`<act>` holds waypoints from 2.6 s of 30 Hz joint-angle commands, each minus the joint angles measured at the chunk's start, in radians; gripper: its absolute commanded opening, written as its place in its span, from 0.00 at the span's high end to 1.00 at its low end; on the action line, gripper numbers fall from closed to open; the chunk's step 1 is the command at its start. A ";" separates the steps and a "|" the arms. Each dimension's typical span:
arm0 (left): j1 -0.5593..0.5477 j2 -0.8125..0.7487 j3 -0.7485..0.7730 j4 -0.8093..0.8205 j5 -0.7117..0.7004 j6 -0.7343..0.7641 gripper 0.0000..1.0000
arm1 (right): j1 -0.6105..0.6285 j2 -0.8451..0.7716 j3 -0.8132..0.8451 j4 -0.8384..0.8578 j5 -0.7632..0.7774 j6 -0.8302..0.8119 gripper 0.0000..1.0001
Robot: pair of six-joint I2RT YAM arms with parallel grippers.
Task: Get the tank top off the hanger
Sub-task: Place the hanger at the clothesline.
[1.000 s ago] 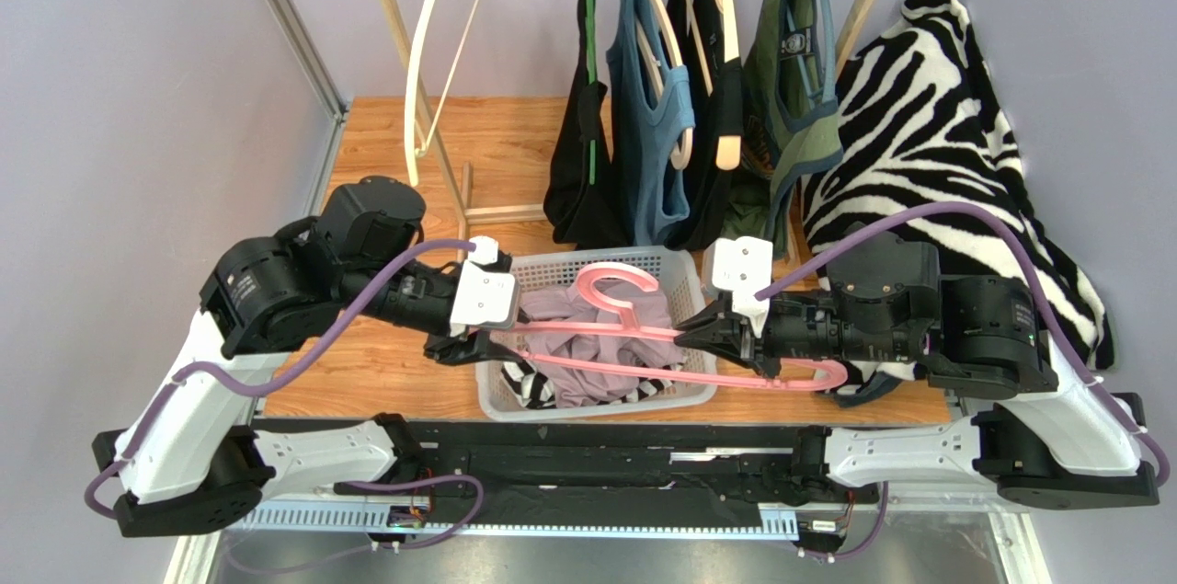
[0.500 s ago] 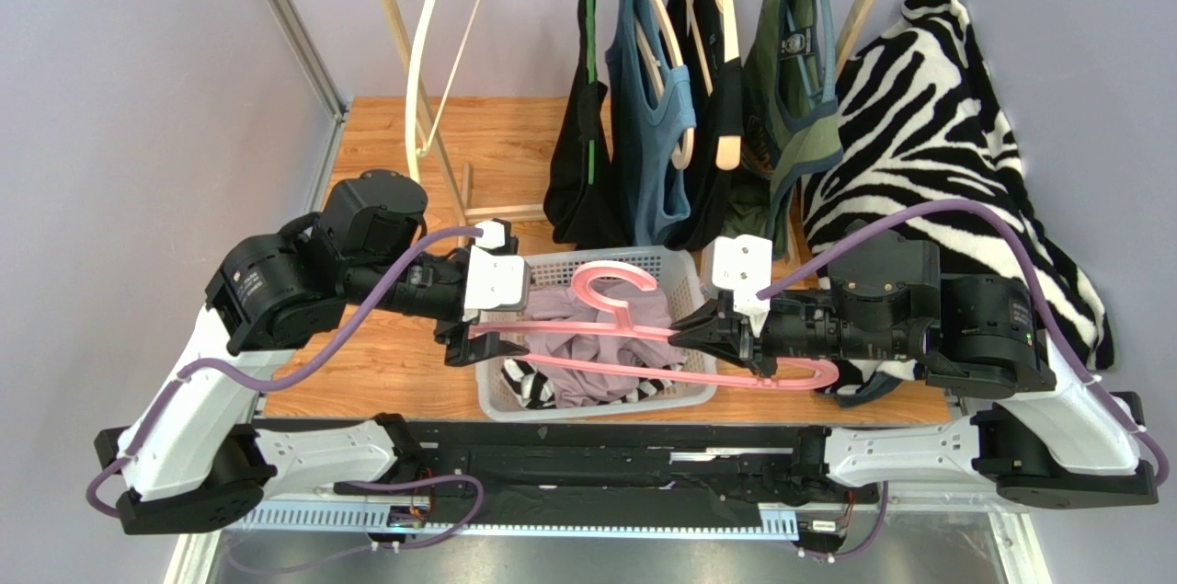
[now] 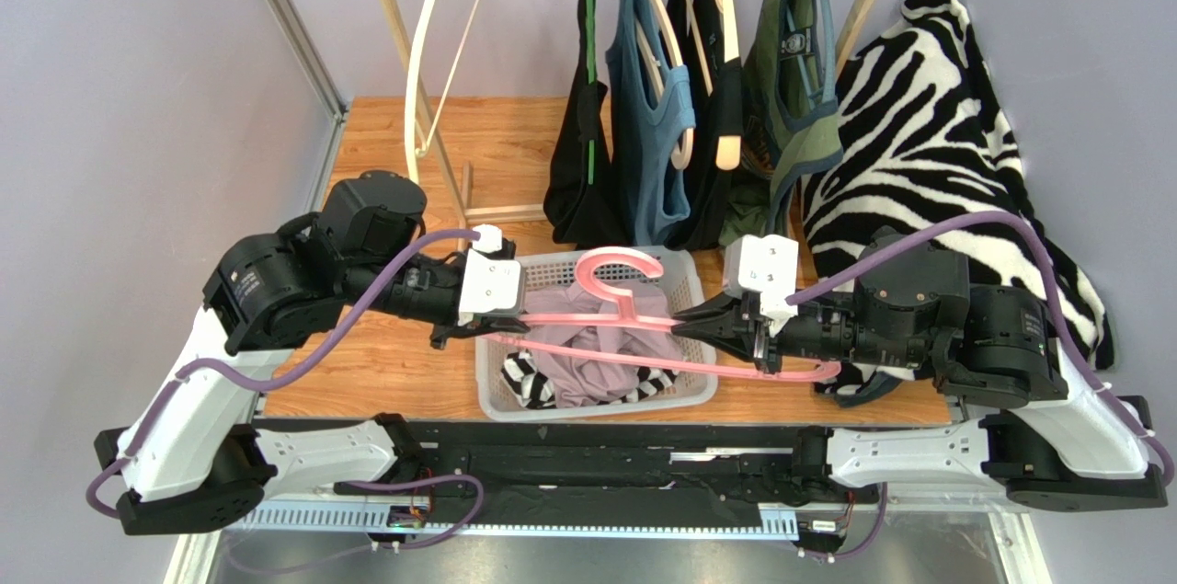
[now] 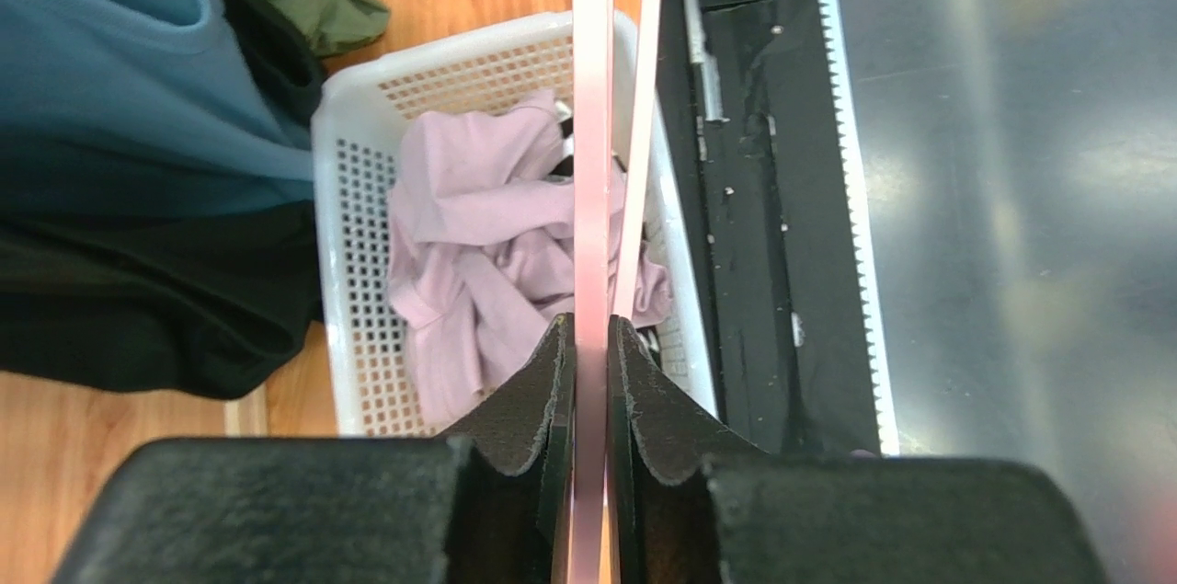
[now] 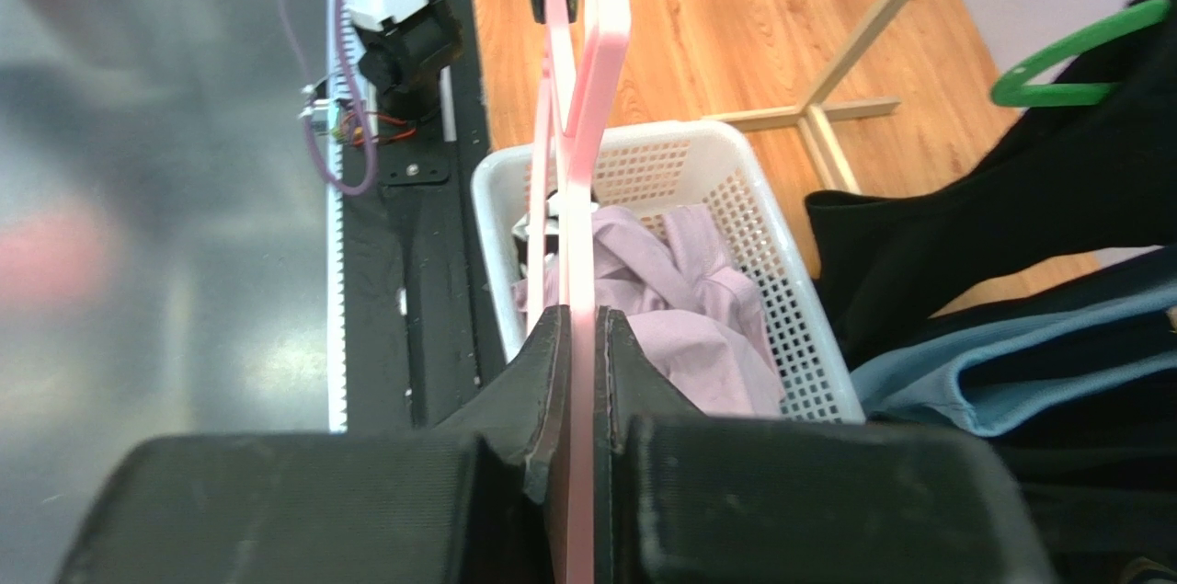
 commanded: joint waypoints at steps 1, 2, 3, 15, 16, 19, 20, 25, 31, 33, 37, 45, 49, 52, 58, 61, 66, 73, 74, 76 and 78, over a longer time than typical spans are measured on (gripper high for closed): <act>0.001 -0.006 0.057 -0.029 -0.084 -0.043 1.00 | -0.001 -0.041 -0.008 0.214 0.154 -0.023 1.00; 0.001 -0.008 0.097 -0.026 -0.101 -0.056 1.00 | 0.001 -0.045 -0.010 0.242 0.172 -0.023 0.96; 0.007 -0.012 0.118 -0.026 -0.116 -0.064 1.00 | 0.001 -0.053 -0.010 0.254 0.207 -0.022 0.94; 0.253 -0.273 0.249 0.086 -0.179 -0.188 1.00 | -0.001 -0.190 -0.022 0.375 0.451 -0.028 0.45; 0.271 -0.309 0.226 0.112 -0.211 -0.217 1.00 | -0.001 -0.196 -0.024 0.383 0.468 -0.029 0.45; 0.331 -0.372 0.185 0.143 -0.280 -0.250 1.00 | -0.001 -0.206 -0.036 0.431 0.508 -0.035 0.46; 0.358 -0.386 0.171 0.154 -0.299 -0.254 1.00 | -0.001 -0.211 -0.040 0.438 0.522 -0.035 0.47; 0.440 -0.439 0.064 0.195 -0.403 -0.338 1.00 | -0.001 -0.194 -0.034 0.437 0.539 -0.029 0.49; 0.498 -0.397 -0.067 0.193 -0.446 -0.469 1.00 | -0.001 -0.144 0.005 0.370 0.583 0.000 0.52; 0.513 -0.362 -0.064 0.187 -0.455 -0.497 1.00 | -0.001 -0.134 0.012 0.359 0.603 0.015 0.53; 0.530 -0.281 0.005 0.158 -0.459 -0.521 1.00 | -0.001 -0.128 0.007 0.349 0.608 0.037 0.53; 0.530 -0.020 0.215 0.098 -0.524 -0.552 1.00 | -0.001 -0.113 0.016 0.337 0.617 0.050 0.53; 0.530 0.080 0.364 0.103 -0.515 -0.576 1.00 | -0.001 -0.110 0.006 0.333 0.620 0.060 0.53; 0.530 0.143 0.425 0.112 -0.495 -0.599 1.00 | -0.001 -0.105 -0.001 0.336 0.617 0.066 0.53; 0.532 0.268 0.516 0.129 -0.462 -0.641 1.00 | -0.001 -0.094 -0.017 0.333 0.605 0.073 0.54; 0.533 0.318 0.556 0.138 -0.462 -0.659 1.00 | -0.001 -0.104 -0.037 0.337 0.602 0.075 0.54; 0.535 0.382 0.619 0.163 -0.495 -0.682 1.00 | 0.001 -0.110 -0.068 0.345 0.602 0.072 0.54; 0.543 0.488 0.737 0.181 -0.541 -0.662 1.00 | -0.001 -0.110 -0.100 0.354 0.600 0.083 0.54; 0.543 0.506 0.766 0.184 -0.552 -0.653 1.00 | -0.001 -0.113 -0.106 0.354 0.599 0.086 0.54; 0.543 0.519 0.784 0.187 -0.557 -0.650 1.00 | -0.001 -0.117 -0.125 0.360 0.591 0.096 0.54; 0.543 0.525 0.789 0.190 -0.552 -0.650 1.00 | -0.001 -0.124 -0.137 0.363 0.588 0.104 0.54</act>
